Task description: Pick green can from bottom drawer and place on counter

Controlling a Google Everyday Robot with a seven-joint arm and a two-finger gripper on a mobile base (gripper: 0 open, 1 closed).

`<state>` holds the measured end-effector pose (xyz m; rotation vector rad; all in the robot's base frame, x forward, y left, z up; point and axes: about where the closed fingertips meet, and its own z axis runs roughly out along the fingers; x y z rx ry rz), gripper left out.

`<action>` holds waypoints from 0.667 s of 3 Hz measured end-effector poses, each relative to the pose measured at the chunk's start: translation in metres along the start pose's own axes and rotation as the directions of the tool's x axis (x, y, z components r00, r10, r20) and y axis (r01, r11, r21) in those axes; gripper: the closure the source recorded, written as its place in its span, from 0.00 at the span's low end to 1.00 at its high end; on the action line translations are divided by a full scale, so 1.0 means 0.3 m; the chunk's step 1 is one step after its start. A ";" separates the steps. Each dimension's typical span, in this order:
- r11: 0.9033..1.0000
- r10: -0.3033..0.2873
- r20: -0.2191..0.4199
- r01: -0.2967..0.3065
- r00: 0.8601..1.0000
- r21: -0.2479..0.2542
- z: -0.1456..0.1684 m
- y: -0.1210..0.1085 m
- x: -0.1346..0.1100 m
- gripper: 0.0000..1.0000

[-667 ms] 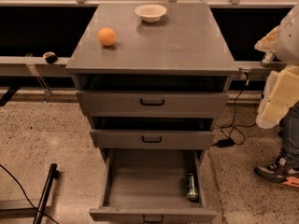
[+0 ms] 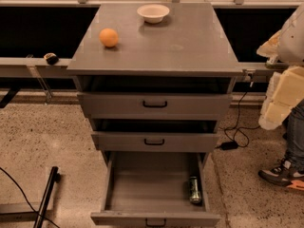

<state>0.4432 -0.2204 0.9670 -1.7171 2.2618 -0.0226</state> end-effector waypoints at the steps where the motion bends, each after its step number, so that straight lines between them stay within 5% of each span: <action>1: 0.992 -0.004 0.044 0.010 0.999 -0.127 0.288 0.040 0.057 0.00; 2: 0.984 0.010 0.142 0.016 0.990 -0.178 0.567 0.101 0.190 0.00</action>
Offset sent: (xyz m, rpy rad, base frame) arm -0.0097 -0.0395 -0.2773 0.3085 0.1570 0.0867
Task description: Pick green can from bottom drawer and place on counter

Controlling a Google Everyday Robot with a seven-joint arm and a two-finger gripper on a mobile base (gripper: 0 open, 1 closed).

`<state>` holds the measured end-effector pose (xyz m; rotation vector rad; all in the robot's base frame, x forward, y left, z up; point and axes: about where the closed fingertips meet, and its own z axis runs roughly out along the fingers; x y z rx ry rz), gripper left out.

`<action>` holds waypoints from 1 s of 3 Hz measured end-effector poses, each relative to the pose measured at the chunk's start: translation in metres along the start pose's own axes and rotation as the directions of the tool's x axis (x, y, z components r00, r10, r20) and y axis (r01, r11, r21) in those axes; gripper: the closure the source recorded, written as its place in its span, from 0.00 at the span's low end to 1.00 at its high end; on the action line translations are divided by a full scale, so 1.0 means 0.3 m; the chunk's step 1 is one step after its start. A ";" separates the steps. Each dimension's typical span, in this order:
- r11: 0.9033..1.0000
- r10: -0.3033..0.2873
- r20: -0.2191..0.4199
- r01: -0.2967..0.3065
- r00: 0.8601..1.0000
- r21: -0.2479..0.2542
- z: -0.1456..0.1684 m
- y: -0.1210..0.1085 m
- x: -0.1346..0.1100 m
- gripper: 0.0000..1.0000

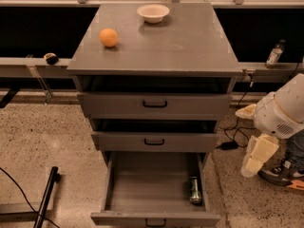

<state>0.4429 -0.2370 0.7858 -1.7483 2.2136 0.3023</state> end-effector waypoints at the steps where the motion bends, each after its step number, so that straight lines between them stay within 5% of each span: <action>1: 1.000 0.000 0.000 0.000 1.000 0.000 0.000 0.000 0.000 0.00; 2: 0.998 -0.034 0.002 0.034 0.999 0.054 0.064 -0.036 -0.024 0.00; 3: 0.989 -0.112 0.028 0.108 0.993 0.097 0.261 -0.097 -0.042 0.00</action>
Offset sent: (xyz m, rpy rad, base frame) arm 0.0523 0.0373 -0.0515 -0.0413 -0.2244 0.0378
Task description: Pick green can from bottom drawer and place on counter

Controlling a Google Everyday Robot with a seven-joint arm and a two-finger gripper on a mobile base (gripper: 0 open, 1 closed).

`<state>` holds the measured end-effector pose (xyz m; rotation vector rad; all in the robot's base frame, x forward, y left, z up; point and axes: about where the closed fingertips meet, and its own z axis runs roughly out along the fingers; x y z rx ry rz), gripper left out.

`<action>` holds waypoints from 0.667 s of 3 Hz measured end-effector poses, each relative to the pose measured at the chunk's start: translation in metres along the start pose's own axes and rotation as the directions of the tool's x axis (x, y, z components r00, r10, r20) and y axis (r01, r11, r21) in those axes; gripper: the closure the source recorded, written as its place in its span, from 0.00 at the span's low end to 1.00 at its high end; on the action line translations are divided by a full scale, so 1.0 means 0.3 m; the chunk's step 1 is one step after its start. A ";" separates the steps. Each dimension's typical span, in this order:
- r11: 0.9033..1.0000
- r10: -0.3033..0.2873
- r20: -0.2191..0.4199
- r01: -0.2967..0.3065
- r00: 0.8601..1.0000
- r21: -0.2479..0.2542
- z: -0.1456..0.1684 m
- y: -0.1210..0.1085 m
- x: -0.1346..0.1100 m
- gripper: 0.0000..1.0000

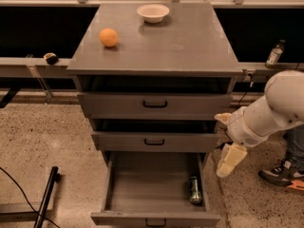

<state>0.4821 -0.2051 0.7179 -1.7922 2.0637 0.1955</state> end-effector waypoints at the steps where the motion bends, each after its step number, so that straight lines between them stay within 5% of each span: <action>1: 0.999 -0.043 0.047 0.043 0.998 0.013 0.223 -0.083 0.036 0.00; 2: 0.997 -0.032 0.094 0.038 0.995 -0.062 0.487 -0.091 0.119 0.00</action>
Offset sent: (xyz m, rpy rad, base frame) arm 0.0825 0.0133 -0.2023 0.1234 0.0434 0.1024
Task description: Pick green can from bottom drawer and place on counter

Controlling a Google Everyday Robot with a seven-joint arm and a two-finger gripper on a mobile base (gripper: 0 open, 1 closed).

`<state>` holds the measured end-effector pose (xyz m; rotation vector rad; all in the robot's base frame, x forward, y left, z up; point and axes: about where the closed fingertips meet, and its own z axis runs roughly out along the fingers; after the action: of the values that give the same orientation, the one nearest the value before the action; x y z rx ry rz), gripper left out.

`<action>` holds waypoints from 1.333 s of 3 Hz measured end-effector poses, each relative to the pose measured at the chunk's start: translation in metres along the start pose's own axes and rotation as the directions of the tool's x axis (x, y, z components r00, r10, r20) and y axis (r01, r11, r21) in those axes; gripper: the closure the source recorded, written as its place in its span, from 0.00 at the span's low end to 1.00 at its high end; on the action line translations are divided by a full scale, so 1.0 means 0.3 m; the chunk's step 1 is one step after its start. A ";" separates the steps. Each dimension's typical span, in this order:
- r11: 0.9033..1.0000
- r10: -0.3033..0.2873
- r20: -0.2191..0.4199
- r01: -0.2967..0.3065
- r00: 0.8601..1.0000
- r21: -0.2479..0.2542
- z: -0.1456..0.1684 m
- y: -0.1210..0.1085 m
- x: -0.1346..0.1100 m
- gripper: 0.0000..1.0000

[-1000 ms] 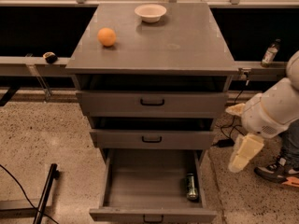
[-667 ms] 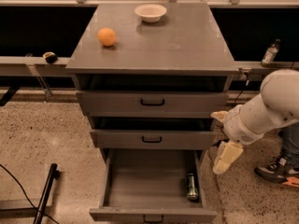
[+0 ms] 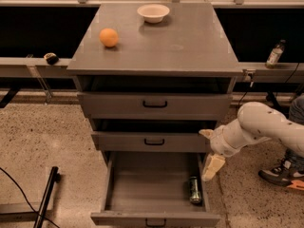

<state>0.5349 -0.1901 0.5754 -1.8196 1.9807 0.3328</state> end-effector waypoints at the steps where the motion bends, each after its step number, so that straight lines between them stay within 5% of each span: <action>1: 1.000 0.000 0.000 0.000 1.000 0.000 0.000 0.000 0.000 0.00; 2: 0.999 -0.002 -0.021 0.001 1.000 -0.041 0.059 -0.011 0.030 0.00; 4: 0.997 -0.038 0.007 0.038 0.999 -0.061 0.303 -0.022 0.235 0.00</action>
Offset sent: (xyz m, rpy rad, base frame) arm 0.0157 -0.0033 -0.0472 -0.0535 0.0970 0.0435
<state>0.5515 -0.2123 0.4635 -1.8889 1.9493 0.3898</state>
